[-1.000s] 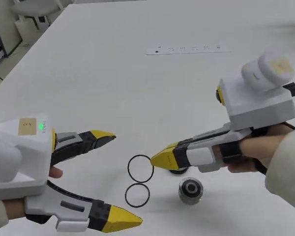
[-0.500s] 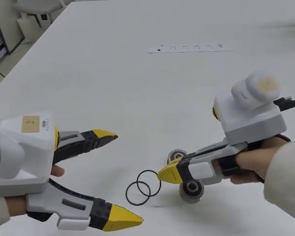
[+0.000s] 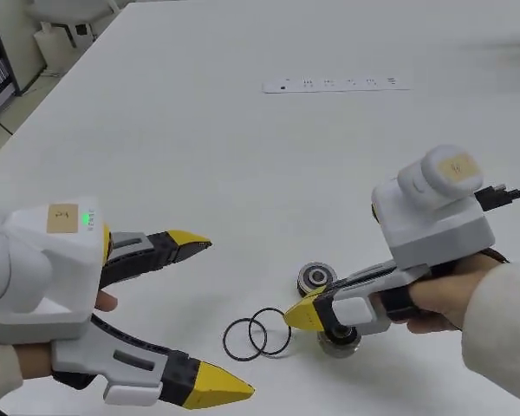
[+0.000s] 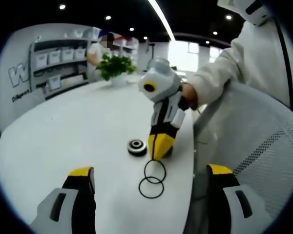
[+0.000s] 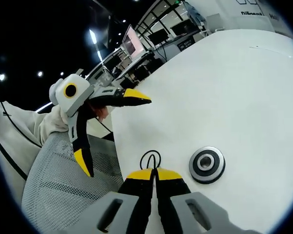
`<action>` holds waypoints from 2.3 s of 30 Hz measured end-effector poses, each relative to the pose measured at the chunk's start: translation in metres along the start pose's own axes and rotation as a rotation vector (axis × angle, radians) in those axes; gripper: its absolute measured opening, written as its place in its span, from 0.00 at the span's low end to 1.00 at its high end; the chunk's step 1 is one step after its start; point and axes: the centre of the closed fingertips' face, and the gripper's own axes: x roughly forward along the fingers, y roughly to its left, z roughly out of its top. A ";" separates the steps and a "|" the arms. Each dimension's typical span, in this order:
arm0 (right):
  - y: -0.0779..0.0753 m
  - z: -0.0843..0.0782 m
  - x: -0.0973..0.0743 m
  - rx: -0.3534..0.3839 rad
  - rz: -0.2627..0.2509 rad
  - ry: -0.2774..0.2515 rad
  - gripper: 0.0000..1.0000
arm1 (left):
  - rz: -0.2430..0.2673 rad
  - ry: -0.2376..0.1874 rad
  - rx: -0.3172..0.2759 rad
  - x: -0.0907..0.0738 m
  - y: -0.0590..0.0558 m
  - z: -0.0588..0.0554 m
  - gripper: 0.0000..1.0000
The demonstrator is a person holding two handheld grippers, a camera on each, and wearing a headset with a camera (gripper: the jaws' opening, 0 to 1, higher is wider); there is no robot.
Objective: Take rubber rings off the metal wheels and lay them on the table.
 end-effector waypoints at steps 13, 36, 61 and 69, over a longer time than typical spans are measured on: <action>-0.007 -0.002 0.001 -0.061 -0.045 0.022 0.04 | 0.002 -0.001 -0.001 0.000 0.000 0.001 0.96; -0.011 0.034 -0.030 -0.207 -0.105 -0.067 0.11 | 0.002 0.006 -0.012 0.000 0.001 -0.001 0.94; -0.036 0.059 -0.073 -0.265 -0.202 -0.200 0.26 | 0.038 -0.074 0.043 -0.013 0.018 0.047 0.94; -0.044 0.050 -0.073 -0.253 -0.212 -0.180 0.26 | 0.038 -0.081 0.136 -0.009 0.030 0.080 0.90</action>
